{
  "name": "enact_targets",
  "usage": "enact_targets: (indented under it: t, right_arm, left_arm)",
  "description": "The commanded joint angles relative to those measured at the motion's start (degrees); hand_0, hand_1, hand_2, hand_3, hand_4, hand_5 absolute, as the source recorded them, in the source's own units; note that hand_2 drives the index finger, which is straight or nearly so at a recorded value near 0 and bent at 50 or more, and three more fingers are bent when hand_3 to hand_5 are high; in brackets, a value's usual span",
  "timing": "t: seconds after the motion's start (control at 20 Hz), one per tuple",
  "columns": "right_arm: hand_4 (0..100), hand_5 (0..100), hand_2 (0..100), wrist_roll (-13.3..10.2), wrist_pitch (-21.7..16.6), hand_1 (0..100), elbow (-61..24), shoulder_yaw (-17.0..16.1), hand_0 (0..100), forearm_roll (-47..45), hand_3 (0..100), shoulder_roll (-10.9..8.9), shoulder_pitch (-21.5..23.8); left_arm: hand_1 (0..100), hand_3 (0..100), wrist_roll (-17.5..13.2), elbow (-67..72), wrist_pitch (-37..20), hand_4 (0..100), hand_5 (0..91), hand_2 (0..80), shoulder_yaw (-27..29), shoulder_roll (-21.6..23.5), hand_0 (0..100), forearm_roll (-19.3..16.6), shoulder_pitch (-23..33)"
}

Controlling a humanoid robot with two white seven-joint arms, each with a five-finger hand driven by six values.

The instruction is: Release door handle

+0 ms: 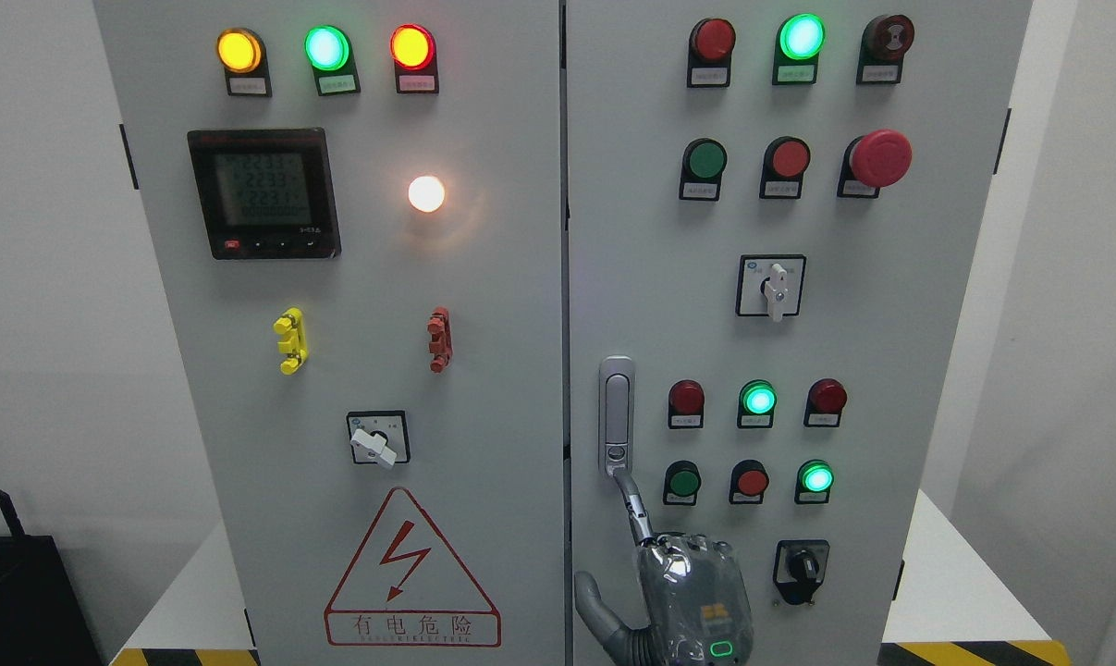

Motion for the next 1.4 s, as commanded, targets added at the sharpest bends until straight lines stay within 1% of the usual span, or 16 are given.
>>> enact_targets:
  t: [0.0, 0.75, 1.35]
  right_arm:
    - [100, 100, 0, -0.08, 0.76, 34, -0.06, 0.33, 38, 0.05, 100, -0.03, 0.14]
    - [100, 100, 0, -0.08, 0.93, 34, 0.03, 0.33, 37, 0.05, 100, -0.21, 0.31]
    - [100, 100, 0, -0.87, 0.67, 34, -0.24, 0.33, 37, -0.21, 100, -0.21, -0.22]
  left_arm:
    - [39, 0, -0.04, 1.14, -0.04, 0, 0.0, 0.0, -0.79, -0.02, 12, 0.00, 0.00]
    - [39, 0, -0.04, 1.14, -0.04, 0, 0.0, 0.0, -0.79, 0.07, 12, 0.00, 0.00]
    - [39, 0, -0.04, 1.14, -0.04, 0, 0.0, 0.0, -0.79, -0.02, 12, 0.00, 0.00]
